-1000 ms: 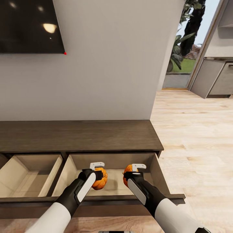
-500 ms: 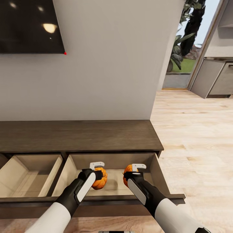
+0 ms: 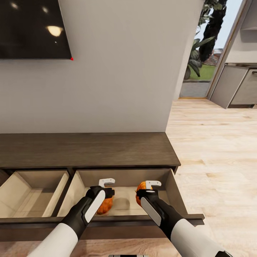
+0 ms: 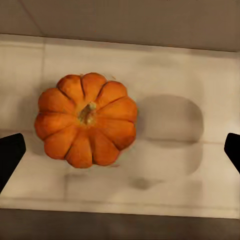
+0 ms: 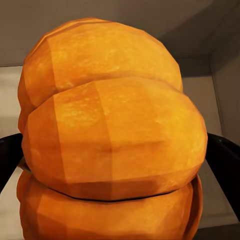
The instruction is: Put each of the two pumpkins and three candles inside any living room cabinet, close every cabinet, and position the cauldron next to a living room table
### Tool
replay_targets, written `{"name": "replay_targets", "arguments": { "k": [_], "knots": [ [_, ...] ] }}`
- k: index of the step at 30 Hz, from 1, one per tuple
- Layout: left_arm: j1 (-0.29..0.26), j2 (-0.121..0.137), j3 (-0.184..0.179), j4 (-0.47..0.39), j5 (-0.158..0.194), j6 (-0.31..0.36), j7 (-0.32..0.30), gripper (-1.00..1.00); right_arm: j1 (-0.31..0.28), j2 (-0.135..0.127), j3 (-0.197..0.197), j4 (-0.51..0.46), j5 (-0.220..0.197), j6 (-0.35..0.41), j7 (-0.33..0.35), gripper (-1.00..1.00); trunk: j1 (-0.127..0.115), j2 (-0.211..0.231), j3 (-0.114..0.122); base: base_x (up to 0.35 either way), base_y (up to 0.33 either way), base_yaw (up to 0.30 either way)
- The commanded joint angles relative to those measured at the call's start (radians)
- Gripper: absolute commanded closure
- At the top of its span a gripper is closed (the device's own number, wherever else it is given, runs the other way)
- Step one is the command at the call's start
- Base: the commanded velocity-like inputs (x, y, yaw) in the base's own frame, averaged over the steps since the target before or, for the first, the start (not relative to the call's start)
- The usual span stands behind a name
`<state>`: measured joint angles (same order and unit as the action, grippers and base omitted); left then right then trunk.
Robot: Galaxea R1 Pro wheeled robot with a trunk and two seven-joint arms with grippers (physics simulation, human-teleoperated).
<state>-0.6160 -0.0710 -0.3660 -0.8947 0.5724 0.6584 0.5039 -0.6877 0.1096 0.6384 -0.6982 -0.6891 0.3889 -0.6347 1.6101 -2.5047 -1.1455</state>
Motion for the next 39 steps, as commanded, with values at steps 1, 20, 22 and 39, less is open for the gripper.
{"name": "replay_targets", "arguments": {
  "k": [1,20,22,39],
  "knots": [
    [-0.001,0.0,-0.003,-0.001,0.01,0.001,0.01,-1.0,-0.001,-0.001,0.004,-0.001,-0.004,0.003,-0.009,1.0,0.0,0.0,-0.001,0.0,0.0,0.0],
    [-0.001,-0.001,-0.007,0.0,0.01,0.001,0.01,-1.0,-0.001,-0.002,-0.005,0.002,-0.007,-0.038,0.168,1.0,0.0,0.0,-0.001,0.0,0.0,0.0],
    [-0.001,0.0,-0.007,0.0,0.01,0.001,0.01,-1.0,-0.001,-0.001,-0.004,0.003,-0.006,-0.042,0.088,1.0,0.0,0.0,-0.001,0.0,0.0,0.0],
    [-0.001,-0.001,-0.007,0.002,0.01,0.003,0.01,-1.0,-0.001,-0.002,0.003,0.003,-0.004,-0.048,-0.002,1.0,0.0,0.0,-0.001,0.0,0.0,0.0]
  ]
}}
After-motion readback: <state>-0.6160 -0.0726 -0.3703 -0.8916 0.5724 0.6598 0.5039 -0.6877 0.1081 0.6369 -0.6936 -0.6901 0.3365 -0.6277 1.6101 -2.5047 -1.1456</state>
